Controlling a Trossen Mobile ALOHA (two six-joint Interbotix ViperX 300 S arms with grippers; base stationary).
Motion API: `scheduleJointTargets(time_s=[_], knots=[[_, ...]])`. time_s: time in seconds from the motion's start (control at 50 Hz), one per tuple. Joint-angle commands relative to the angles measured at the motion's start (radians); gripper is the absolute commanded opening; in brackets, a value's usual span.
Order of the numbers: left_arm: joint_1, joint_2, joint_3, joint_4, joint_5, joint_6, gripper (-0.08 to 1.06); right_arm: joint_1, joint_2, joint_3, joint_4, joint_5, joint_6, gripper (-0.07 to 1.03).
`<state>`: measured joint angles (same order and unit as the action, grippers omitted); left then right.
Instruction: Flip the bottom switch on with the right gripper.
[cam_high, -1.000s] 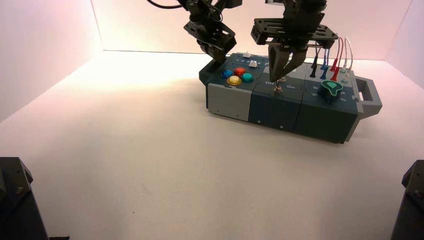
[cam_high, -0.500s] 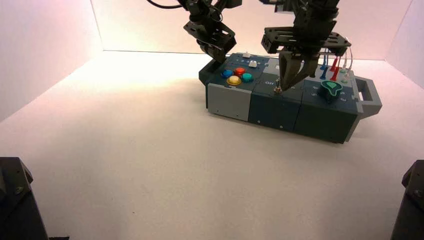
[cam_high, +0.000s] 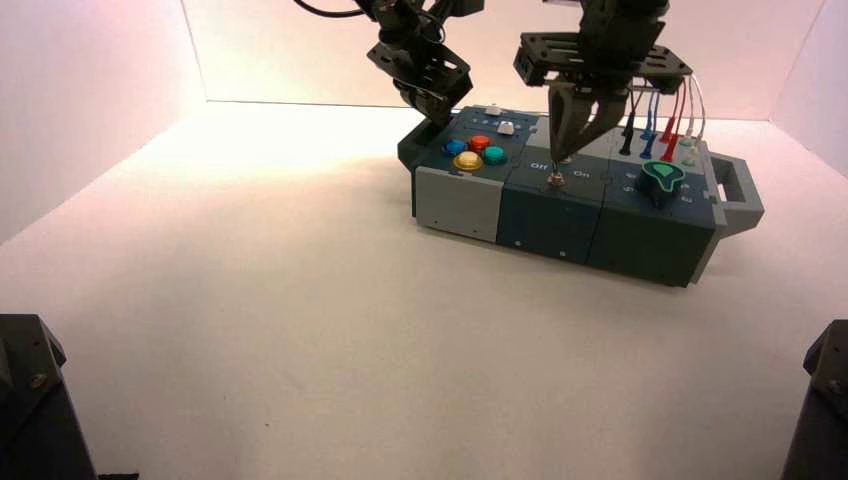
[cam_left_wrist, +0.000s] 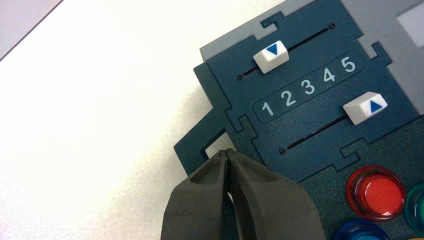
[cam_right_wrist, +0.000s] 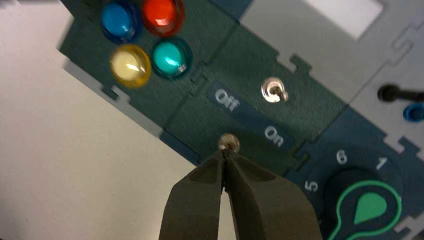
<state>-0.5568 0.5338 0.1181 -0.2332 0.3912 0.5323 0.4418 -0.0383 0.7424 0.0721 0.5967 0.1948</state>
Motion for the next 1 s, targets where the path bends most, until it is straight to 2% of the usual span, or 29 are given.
scheduleJointTargets(time_s=[0.02,0.58,1.0], knots=[[0.035,-0.021,-0.015,0.003,-0.003,0.0,-0.03,0.002,-0.017,-0.028,0.005,-0.003,0.006,-0.02],[0.035,-0.021,-0.017,0.003,-0.003,0.0,-0.03,0.021,0.041,-0.077,0.006,-0.008,0.005,-0.02],[0.034,-0.02,-0.02,0.003,-0.003,0.0,-0.03,0.015,0.037,-0.048,-0.002,-0.003,0.005,-0.02]])
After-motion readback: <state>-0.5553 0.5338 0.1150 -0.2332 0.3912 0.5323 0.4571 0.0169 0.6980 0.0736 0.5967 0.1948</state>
